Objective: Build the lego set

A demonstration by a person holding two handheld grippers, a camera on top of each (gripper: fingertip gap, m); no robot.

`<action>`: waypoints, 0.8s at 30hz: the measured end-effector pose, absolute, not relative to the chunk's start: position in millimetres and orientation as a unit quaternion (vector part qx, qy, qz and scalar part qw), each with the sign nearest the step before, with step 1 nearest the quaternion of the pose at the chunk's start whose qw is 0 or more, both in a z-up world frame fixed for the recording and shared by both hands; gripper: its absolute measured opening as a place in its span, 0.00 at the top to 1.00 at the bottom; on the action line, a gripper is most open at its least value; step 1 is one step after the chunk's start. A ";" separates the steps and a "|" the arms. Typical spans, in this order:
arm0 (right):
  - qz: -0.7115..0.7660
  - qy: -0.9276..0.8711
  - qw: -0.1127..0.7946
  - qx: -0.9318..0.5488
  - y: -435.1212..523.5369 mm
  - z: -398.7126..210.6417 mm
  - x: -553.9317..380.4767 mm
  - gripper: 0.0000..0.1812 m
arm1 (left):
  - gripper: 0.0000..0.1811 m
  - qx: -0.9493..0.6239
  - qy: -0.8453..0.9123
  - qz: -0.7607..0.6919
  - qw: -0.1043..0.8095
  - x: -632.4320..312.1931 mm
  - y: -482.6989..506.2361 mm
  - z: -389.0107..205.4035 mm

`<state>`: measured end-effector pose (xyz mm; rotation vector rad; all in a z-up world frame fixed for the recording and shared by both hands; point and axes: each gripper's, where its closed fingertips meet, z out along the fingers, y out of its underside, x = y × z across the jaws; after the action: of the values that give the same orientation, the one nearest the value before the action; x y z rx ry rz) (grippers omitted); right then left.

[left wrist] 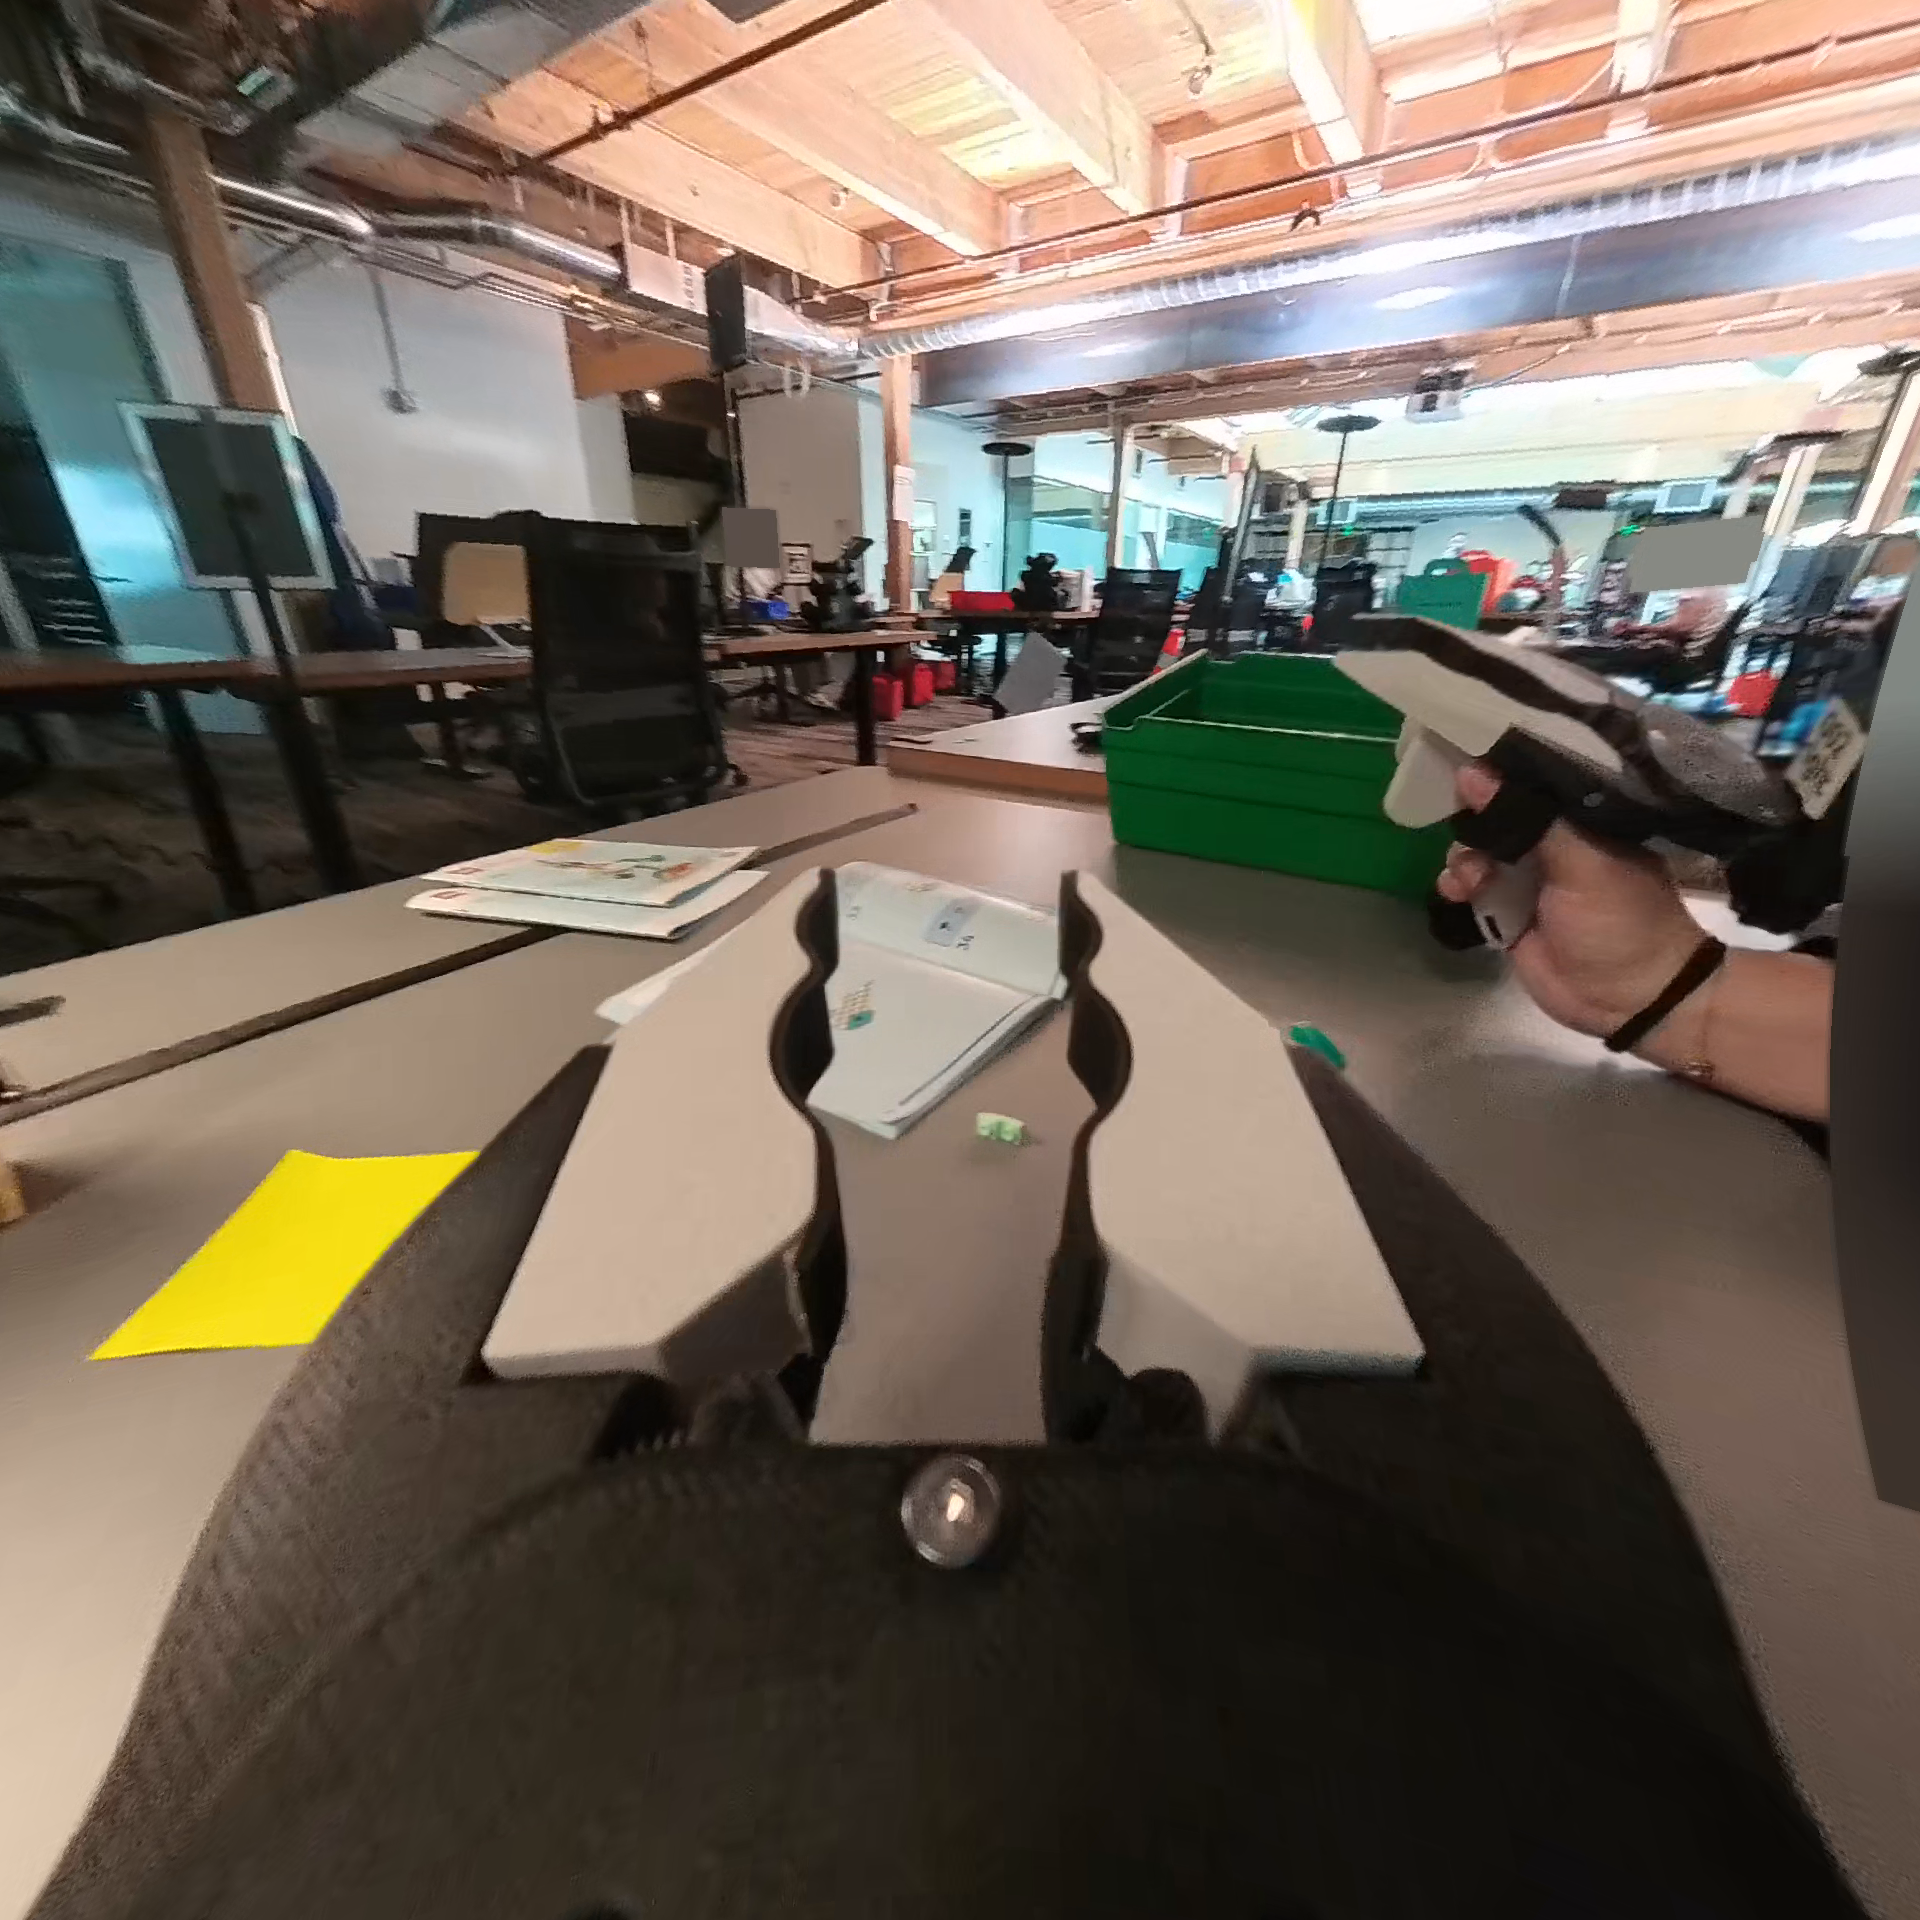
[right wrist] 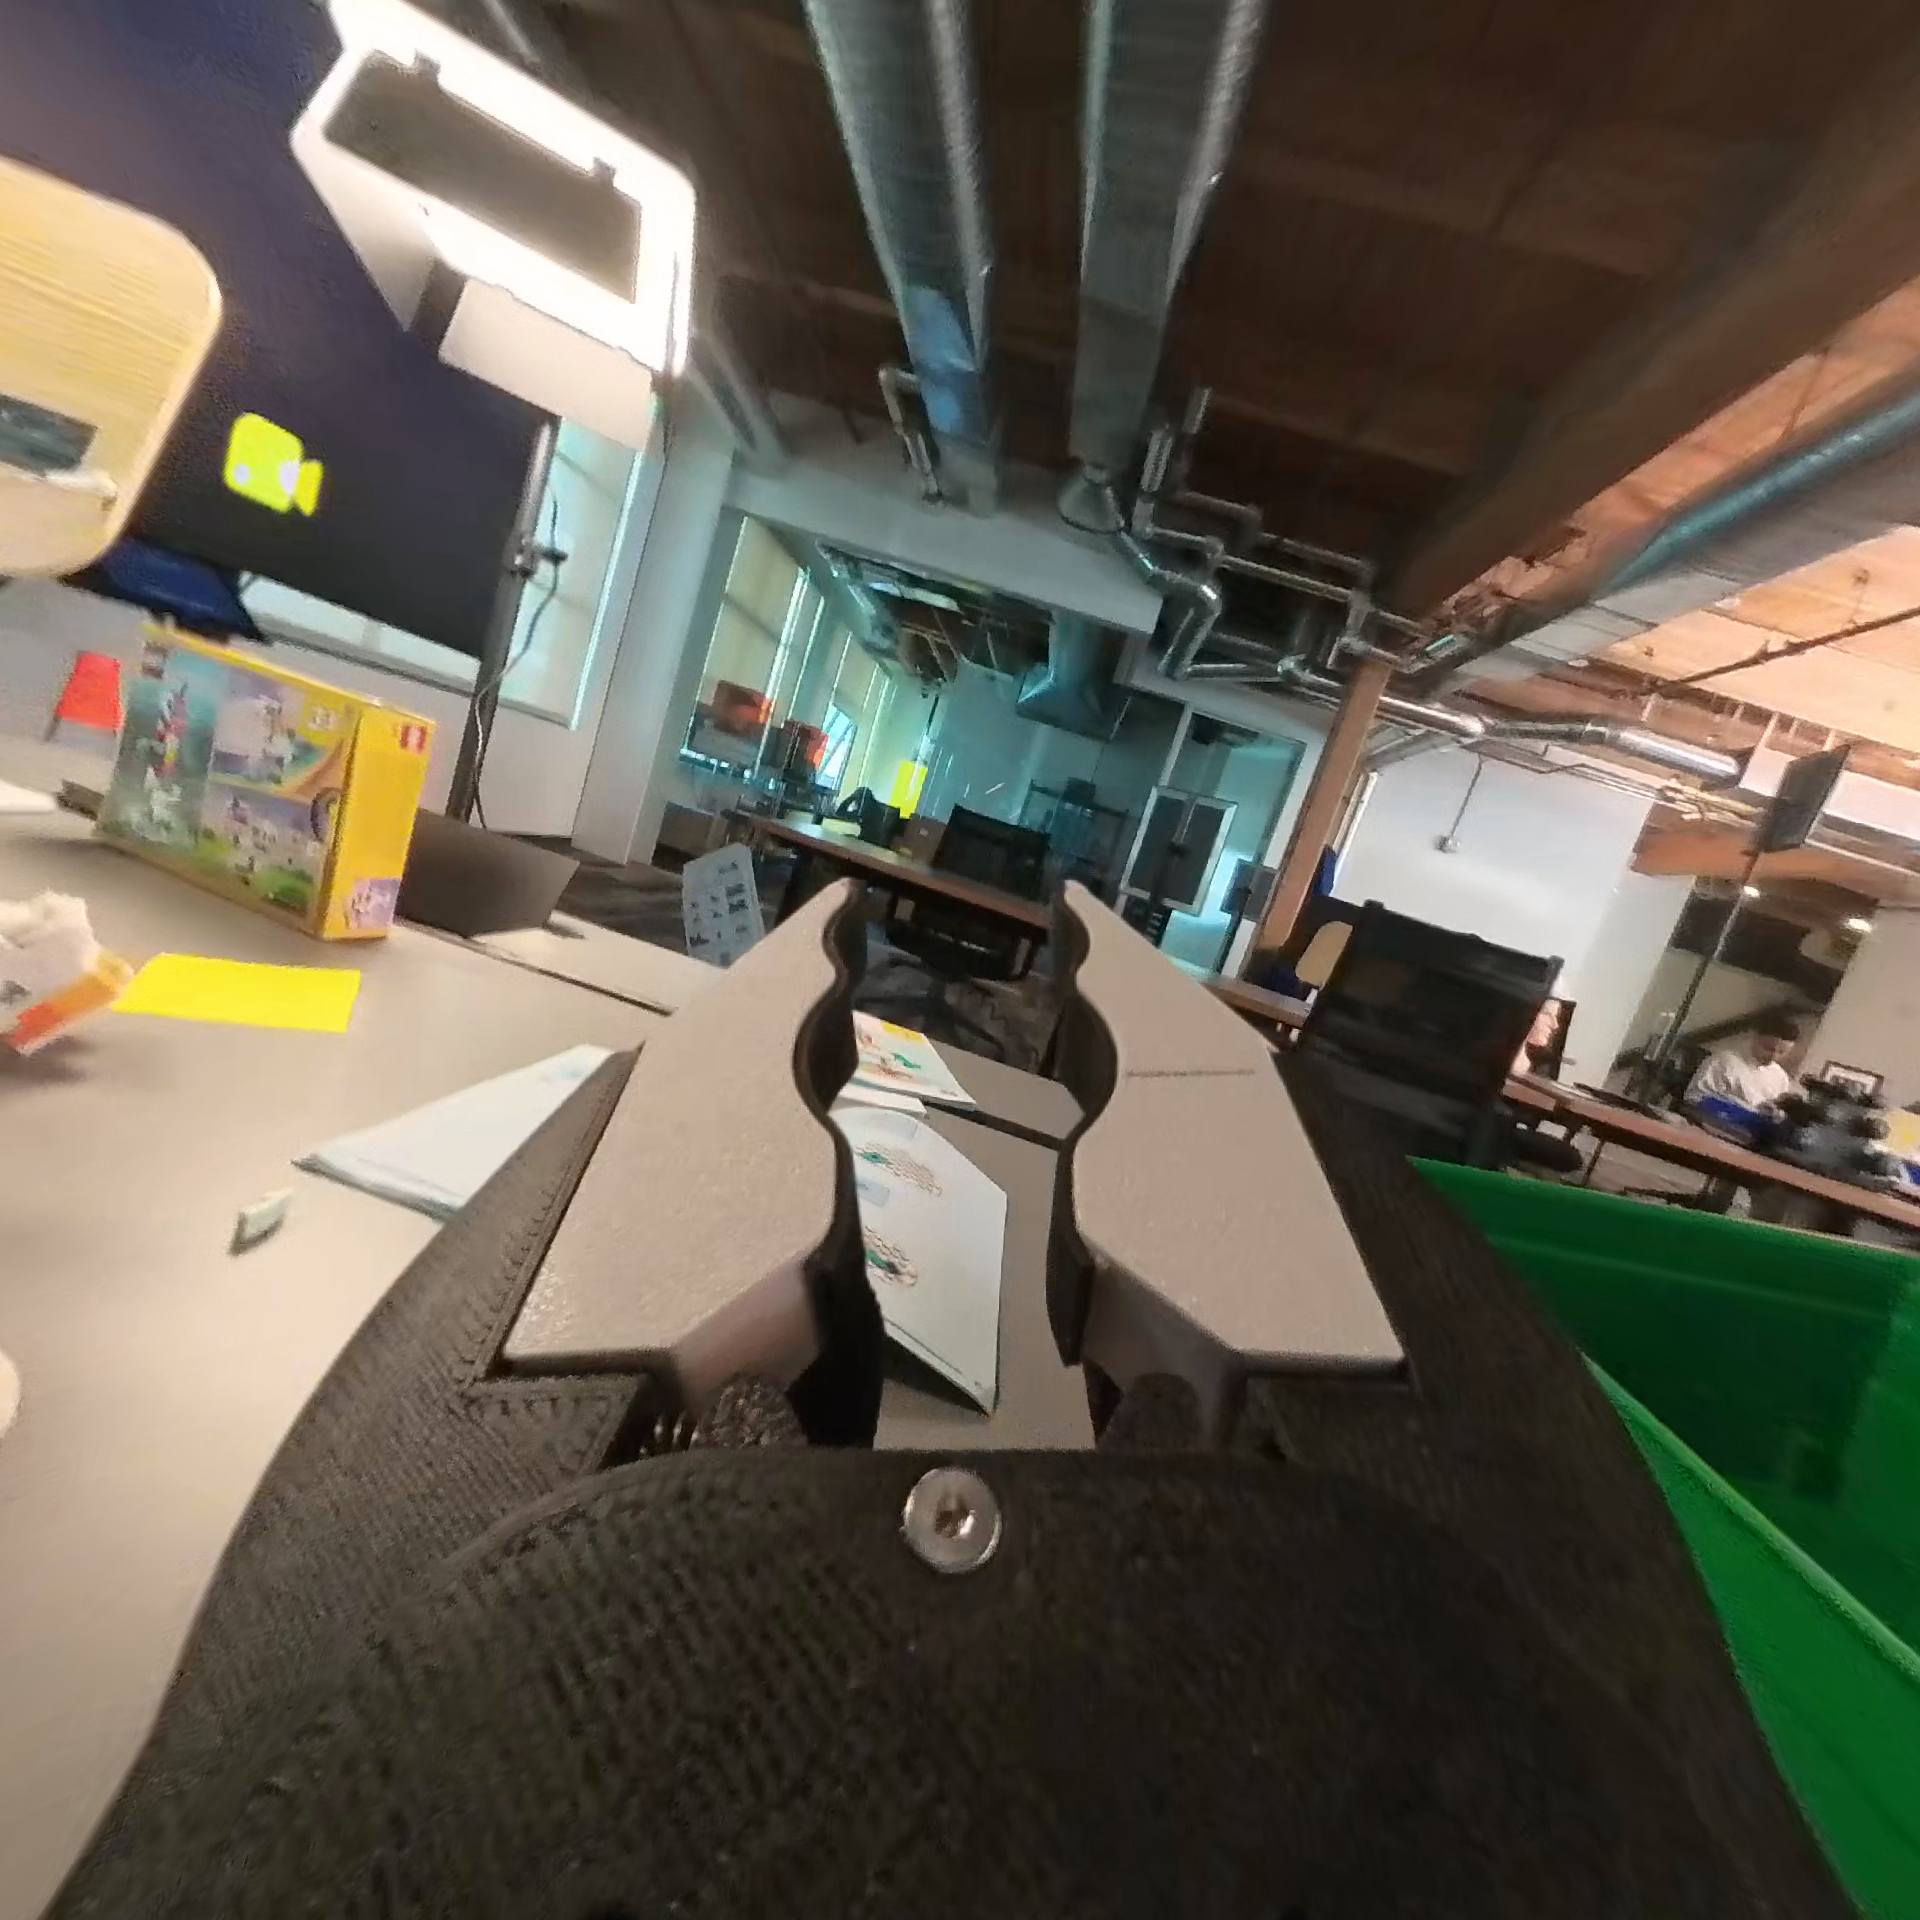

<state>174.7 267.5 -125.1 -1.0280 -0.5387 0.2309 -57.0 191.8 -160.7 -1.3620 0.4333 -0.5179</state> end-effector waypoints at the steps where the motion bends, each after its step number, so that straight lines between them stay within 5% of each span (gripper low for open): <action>1: 0.097 -0.269 0.824 -0.489 275.7 -132.0 170.5 0.83 | 0.77 -0.618 0.191 -0.225 0.728 -59.3 192.3 -161.1; 16: 0.056 -0.248 0.801 -0.543 399.1 -148.2 161.3 0.89 | 0.76 -0.609 0.172 -0.102 0.768 -58.3 172.1 -160.8; 24: 0.110 -0.253 0.807 -0.522 391.0 -142.2 152.6 0.83 | 0.75 -0.609 0.108 -0.100 0.780 -83.3 175.9 -158.8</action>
<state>152.6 391.0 -142.2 -1.1158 -0.5413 0.2357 -83.3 175.9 -158.8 -1.3155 0.2337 -0.2161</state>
